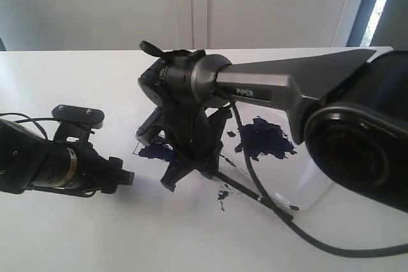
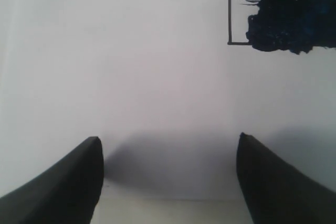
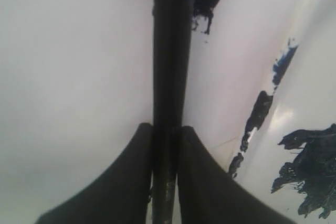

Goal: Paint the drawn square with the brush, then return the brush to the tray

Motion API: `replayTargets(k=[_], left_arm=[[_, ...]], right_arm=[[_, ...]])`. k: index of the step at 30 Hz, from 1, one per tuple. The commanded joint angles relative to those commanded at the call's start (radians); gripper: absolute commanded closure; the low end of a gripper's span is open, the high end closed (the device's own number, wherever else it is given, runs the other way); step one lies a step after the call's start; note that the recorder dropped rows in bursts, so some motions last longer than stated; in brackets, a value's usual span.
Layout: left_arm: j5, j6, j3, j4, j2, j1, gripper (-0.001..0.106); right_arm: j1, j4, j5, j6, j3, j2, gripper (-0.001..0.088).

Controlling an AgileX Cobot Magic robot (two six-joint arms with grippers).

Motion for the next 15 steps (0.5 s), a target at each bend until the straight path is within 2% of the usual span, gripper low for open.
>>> replayTargets(k=[10, 15], left_arm=[[0.004, 0.000, 0.000, 0.000, 0.000, 0.000, 0.032], [0.004, 0.000, 0.000, 0.000, 0.000, 0.000, 0.032]], right_arm=[[0.000, 0.033, 0.000, -0.003, 0.089, -0.066, 0.0868], [0.000, 0.089, 0.000, -0.031, 0.128, -0.097, 0.0868]])
